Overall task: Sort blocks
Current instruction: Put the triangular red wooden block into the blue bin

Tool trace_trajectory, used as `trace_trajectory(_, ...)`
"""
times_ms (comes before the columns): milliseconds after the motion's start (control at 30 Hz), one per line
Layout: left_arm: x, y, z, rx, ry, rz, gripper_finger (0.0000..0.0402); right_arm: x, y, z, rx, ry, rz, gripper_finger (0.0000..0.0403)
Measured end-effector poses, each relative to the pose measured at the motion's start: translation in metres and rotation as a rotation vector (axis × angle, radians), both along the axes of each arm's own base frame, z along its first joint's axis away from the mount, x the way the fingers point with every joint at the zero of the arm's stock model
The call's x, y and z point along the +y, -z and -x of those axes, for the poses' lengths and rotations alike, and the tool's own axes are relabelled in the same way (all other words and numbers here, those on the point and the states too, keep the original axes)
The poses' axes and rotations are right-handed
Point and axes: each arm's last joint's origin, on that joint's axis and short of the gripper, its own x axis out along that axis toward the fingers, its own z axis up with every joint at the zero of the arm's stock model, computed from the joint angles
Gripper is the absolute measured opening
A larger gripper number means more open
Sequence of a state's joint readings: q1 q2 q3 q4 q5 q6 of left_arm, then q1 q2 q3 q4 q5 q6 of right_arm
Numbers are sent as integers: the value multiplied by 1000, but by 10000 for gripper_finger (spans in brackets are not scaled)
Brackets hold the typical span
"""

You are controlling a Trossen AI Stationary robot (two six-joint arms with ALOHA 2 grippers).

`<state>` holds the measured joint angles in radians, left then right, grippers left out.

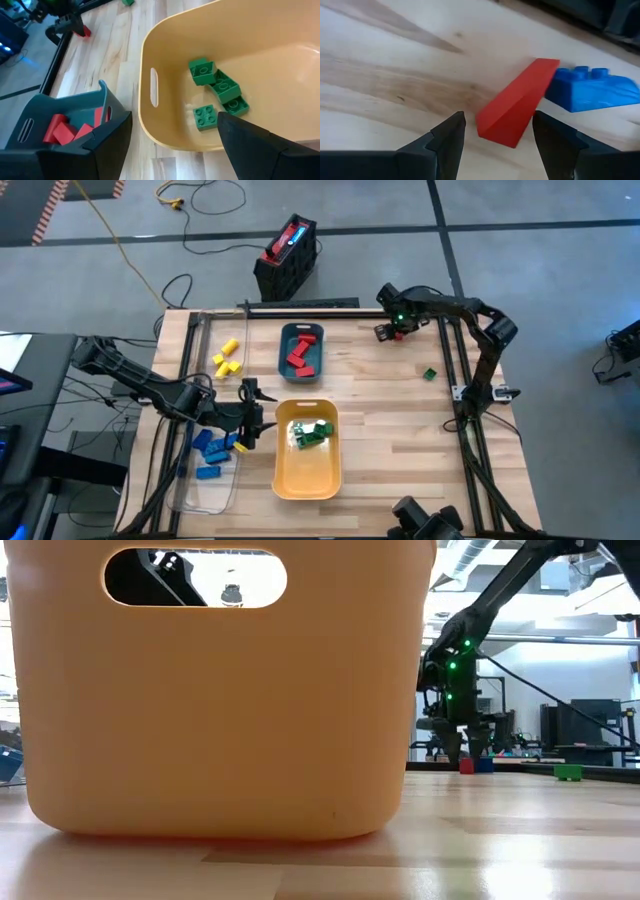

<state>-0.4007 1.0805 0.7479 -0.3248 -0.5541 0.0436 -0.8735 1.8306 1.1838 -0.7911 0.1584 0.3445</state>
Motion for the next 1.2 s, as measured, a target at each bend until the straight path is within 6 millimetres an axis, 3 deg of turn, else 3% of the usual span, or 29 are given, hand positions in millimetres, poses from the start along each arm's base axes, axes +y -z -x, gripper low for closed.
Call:
trace_trajectory(333, -2, 0, 1, -1, 6, 2, 288, -1, 11, -9, 8, -28, 19, 217)
trace_trajectory(667, -2, 0, 1, 0, 6, 2, 288, 5, 10, -8, 62, -114, -17, 68)
trace_trajectory(767, -1, 0, 1, 1, 5, 2, 288, 18, 10, -14, 92, -172, -78, 55)
trace_trajectory(967, -1, 2, 2, 23, -5, 7, 288, 55, 5, -30, 160, -291, -161, 66)
trace_trajectory(1200, 0, 3, 3, 34, -9, 7, 288, 105, -39, -60, 9, -483, 3, 66)
